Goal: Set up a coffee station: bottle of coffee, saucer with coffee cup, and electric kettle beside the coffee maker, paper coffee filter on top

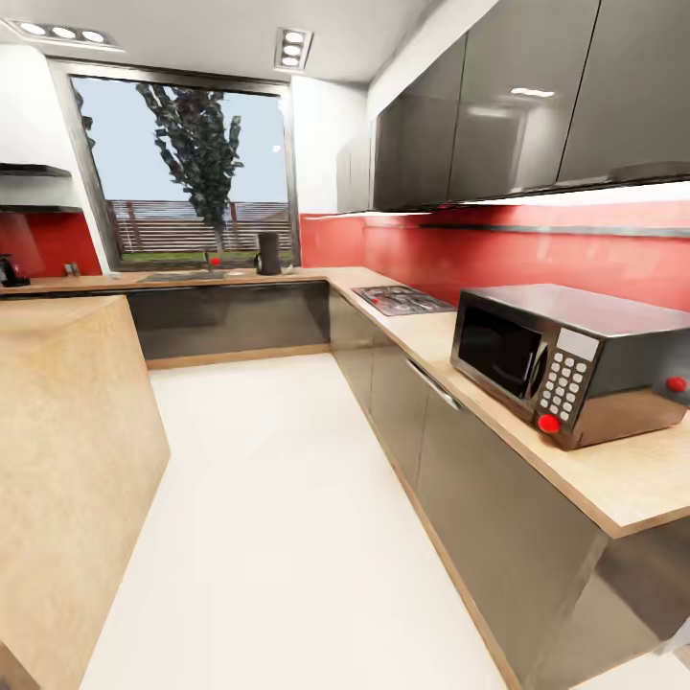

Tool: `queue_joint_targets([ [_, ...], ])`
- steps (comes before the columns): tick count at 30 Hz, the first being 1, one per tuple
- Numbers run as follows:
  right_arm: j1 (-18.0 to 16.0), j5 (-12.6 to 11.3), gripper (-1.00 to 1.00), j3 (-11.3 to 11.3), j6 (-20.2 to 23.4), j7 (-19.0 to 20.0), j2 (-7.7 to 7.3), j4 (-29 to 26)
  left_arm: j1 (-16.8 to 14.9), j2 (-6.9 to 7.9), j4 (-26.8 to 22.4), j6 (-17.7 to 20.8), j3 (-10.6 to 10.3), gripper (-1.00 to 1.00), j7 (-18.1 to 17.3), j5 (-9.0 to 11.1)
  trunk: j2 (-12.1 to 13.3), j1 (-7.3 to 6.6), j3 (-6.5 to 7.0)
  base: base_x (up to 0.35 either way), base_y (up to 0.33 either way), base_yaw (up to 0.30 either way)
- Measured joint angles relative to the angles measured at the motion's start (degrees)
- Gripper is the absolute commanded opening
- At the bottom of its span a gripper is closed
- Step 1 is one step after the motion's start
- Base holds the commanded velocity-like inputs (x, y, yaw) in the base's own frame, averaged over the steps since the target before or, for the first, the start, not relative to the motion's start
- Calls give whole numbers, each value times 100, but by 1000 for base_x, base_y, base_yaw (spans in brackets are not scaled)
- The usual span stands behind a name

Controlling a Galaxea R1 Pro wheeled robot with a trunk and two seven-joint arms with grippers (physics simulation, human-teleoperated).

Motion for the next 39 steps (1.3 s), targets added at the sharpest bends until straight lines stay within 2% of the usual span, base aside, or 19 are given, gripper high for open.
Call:
queue_joint_targets([
  [5, -131, 17, 100, 11, -24, 7, -24, -82, 126, -128, -117, -34, 44, 100, 20, 19, 1, 0, 2, 0, 0, 0],
  [8, -174, 17, 100, 11, -24, 7, -24, -82, 216, -132, -132, -34, 44, 100, 20, 19, 1, 1, 2, 0, 0, 0],
  [20, -174, 17, 100, 11, -24, 7, -24, -82, 216, -132, -133, -34, 45, 100, 20, 19, 1, 0, 2, 0, 0, 0],
  [26, -322, 21, 100, 32, -175, 1, -40, -258, 383, -227, -295, -196, 86, 100, 7, 45, 1, 0, 2, 0, 0, 0],
  [27, -334, 22, 100, 30, -721, 0, -43, -775, 532, -161, -1025, -437, 114, 100, 8, 46, 1, 1, 2, 0, 0, 0],
  [29, -340, 24, 100, 33, -747, 0, -43, -1145, 537, -112, -1346, -452, 116, 100, 8, 47, 1, 0, 3, 0, 0, 0],
  [31, -347, 25, 100, 33, -753, -3, -49, -1725, 539, 25, -2023, -457, 120, 100, 8, 47, 1, 0, 3, 0, 0, 0],
  [39, -361, 24, 100, 36, -755, -7, -50, -2455, 541, 153, -2851, -458, 120, 100, 2, 45, 1, 0, 2, 0, 0, 0],
])
